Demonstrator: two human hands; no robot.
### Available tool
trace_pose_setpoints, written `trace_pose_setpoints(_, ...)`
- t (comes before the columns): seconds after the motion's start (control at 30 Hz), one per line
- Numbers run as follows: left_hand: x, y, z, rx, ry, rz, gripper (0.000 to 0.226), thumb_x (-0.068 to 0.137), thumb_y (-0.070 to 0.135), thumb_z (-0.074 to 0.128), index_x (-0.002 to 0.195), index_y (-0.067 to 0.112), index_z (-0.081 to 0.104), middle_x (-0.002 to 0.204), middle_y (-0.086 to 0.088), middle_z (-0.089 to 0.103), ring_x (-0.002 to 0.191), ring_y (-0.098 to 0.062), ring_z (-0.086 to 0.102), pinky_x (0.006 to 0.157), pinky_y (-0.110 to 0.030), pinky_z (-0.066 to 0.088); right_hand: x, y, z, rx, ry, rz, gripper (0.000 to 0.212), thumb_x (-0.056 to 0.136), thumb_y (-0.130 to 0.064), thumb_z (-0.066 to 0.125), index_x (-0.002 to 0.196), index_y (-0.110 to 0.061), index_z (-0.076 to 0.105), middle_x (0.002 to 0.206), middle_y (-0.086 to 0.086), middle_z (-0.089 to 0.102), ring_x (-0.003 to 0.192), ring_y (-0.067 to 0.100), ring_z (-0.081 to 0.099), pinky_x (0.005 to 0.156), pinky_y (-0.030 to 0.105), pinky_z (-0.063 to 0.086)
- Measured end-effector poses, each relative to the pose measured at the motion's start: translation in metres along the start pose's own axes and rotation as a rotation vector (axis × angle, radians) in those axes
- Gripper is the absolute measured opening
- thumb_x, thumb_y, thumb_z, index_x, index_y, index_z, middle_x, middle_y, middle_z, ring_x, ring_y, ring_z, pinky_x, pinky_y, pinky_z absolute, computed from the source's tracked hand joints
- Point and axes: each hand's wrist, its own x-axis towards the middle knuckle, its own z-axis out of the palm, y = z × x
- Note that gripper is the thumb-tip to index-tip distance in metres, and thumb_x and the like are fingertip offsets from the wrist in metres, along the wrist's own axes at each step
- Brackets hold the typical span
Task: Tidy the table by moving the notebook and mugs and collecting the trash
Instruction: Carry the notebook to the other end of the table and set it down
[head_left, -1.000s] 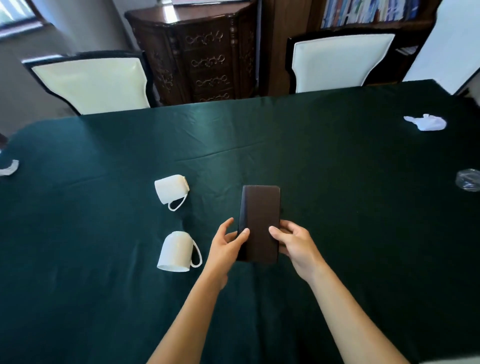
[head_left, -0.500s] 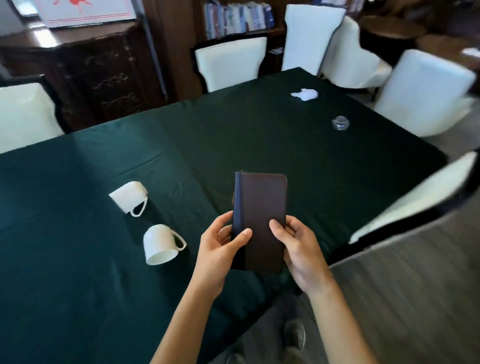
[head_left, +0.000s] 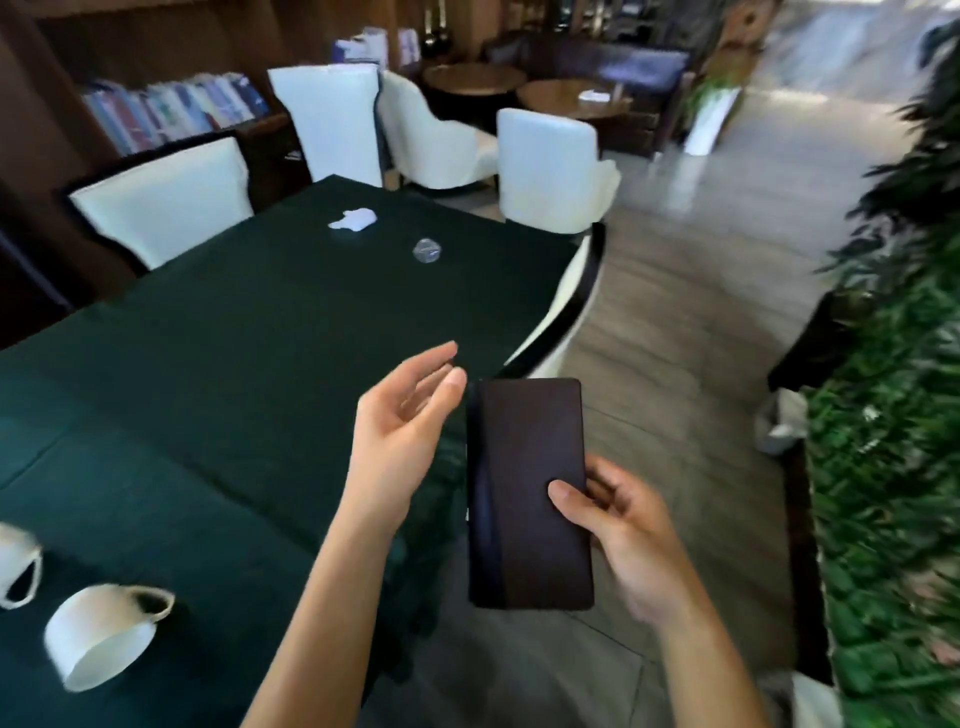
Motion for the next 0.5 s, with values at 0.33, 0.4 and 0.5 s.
trace_pose_setpoints(0.33,0.0,0.005,0.205,-0.211,-0.296,-0.138,0.027,0.101,0.028,0.064,0.122,0.014,0.075,0.103,-0.022,0.073,0.099,-0.026,0.067,0.097,-0.047,0.055,-0.022,-0.059,-0.15,0.065,0.157,-0.134,0.023,0.088,-0.003,0.069,0.11,-0.009,0.075,0.106,0.007,0.082,0.097,0.016,0.078,0.078,0.023,0.06)
trace_pose_setpoints(0.4,-0.008,0.001,0.235,-0.289,-0.294,-0.204,0.028,0.103,0.022,0.061,0.122,0.007,0.072,0.105,-0.016,0.076,0.098,-0.023,0.071,0.091,-0.038,0.059,-0.018,-0.064,-0.177,0.07,0.197,-0.146,0.023,0.09,-0.001,0.068,0.11,-0.01,0.075,0.107,0.005,0.082,0.1,0.016,0.077,0.081,0.023,0.06)
trace_pose_setpoints(0.5,-0.018,-0.007,0.272,-0.307,-0.328,-0.267,0.027,0.103,0.022,0.058,0.12,0.005,0.073,0.111,-0.013,0.08,0.099,-0.023,0.077,0.087,-0.036,0.063,-0.01,-0.072,-0.207,0.115,0.243,-0.154,0.023,0.091,-0.002,0.068,0.112,-0.01,0.074,0.109,0.005,0.081,0.102,0.016,0.077,0.081,0.022,0.06)
